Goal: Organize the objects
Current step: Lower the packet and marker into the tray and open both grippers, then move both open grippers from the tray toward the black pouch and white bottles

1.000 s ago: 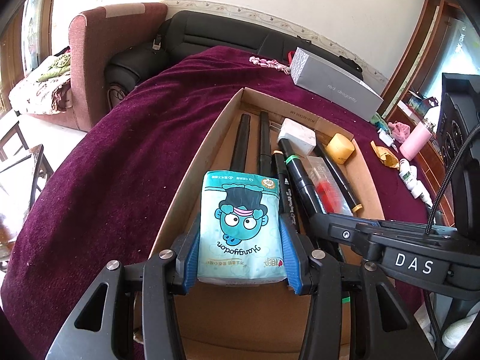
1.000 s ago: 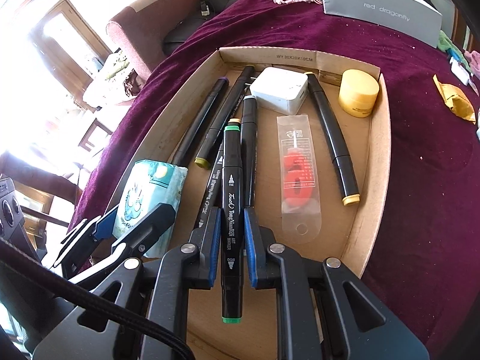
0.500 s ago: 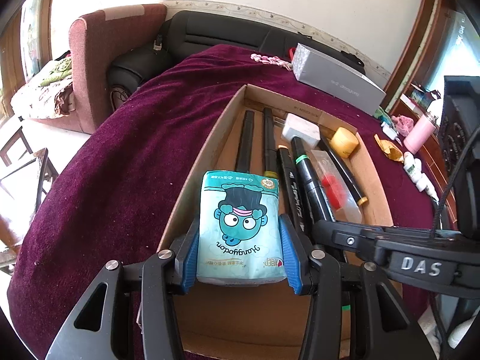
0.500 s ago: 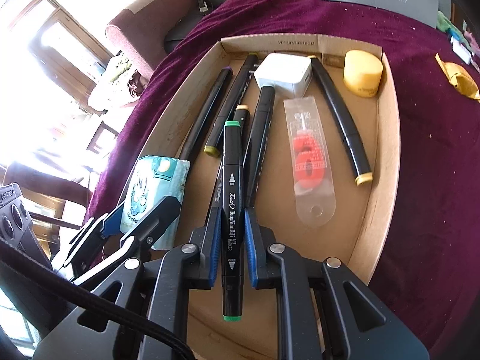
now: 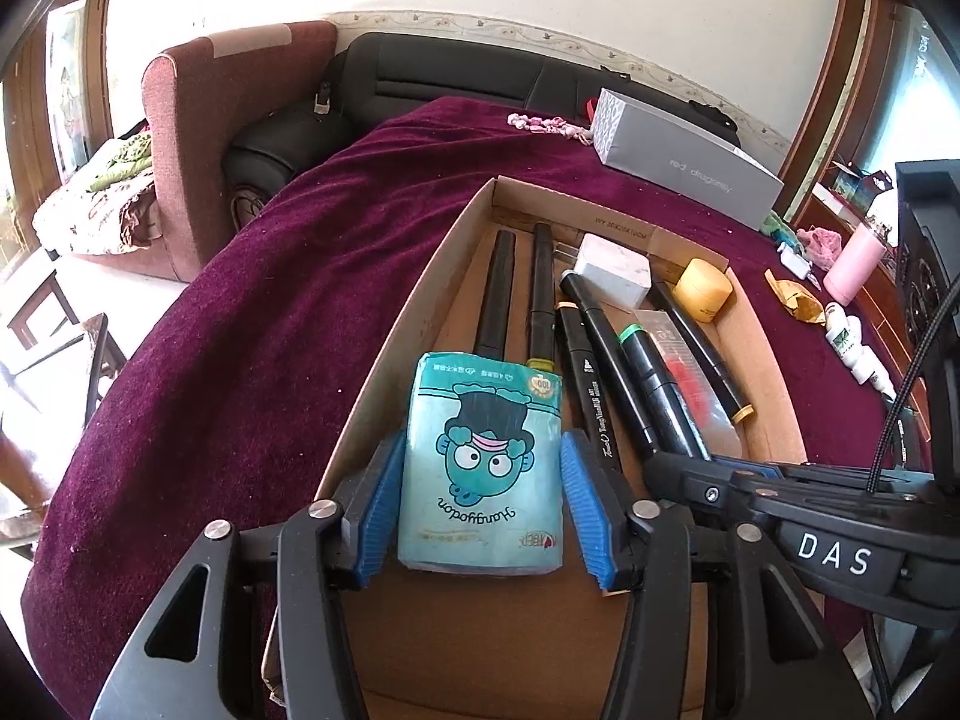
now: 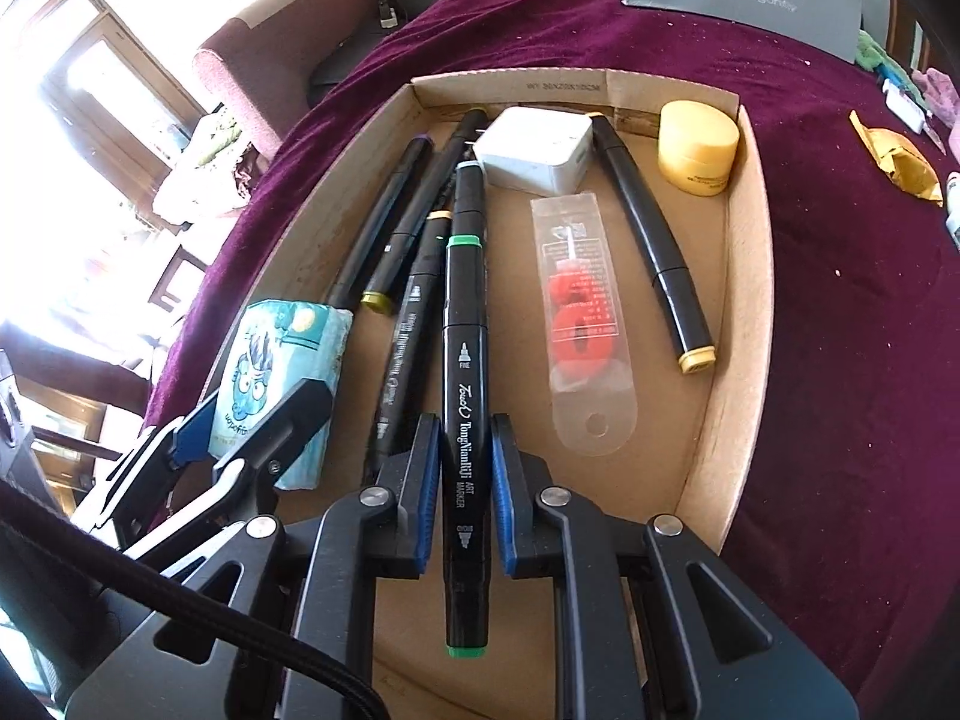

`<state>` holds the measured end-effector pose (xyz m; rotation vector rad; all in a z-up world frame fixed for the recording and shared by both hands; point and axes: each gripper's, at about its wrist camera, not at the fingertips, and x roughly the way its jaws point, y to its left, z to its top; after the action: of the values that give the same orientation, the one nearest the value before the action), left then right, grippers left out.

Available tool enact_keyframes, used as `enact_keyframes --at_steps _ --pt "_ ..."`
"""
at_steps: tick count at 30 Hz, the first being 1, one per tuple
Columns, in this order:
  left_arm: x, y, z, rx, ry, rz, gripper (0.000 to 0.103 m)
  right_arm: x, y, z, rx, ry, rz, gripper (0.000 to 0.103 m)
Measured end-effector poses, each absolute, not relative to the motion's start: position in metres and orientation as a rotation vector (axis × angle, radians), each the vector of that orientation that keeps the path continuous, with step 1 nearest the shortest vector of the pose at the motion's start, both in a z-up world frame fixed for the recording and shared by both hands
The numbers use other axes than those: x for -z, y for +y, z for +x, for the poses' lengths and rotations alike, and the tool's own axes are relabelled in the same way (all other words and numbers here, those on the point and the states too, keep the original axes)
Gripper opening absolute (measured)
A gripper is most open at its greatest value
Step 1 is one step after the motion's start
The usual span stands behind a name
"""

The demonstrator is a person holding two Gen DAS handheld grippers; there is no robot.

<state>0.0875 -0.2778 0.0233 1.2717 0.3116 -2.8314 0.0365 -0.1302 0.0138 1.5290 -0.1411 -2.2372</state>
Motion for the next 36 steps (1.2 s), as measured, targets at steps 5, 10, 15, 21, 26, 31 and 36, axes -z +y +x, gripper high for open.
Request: enact_keyframes --at_steps 5,10,15,21,26,31,36 --pt "-0.023 -0.272 0.086 2.828 0.268 1.283 0.055 -0.014 -0.123 0.035 2.276 -0.14 1.531 0.014" --pt "-0.023 -0.27 0.087 2.829 0.263 1.286 0.058 -0.016 -0.12 0.035 2.306 -0.126 1.526 0.017" --pt "-0.023 -0.271 0.088 2.833 0.272 1.281 0.059 -0.021 -0.115 0.038 2.333 -0.131 1.507 0.022" --pt "-0.024 -0.268 0.089 2.845 0.275 1.292 0.065 -0.034 -0.106 0.045 2.363 -0.162 1.436 0.049" --pt "-0.03 -0.267 0.093 2.848 0.353 1.293 0.065 -0.051 -0.109 0.056 2.391 -0.151 1.327 0.051" --pt "-0.048 -0.248 0.101 2.886 0.297 1.241 0.065 -0.067 -0.099 0.066 2.425 -0.165 1.233 0.056" --pt "-0.069 -0.213 0.107 2.95 0.198 1.207 0.065 -0.073 -0.066 0.071 2.46 -0.244 1.2 0.059"
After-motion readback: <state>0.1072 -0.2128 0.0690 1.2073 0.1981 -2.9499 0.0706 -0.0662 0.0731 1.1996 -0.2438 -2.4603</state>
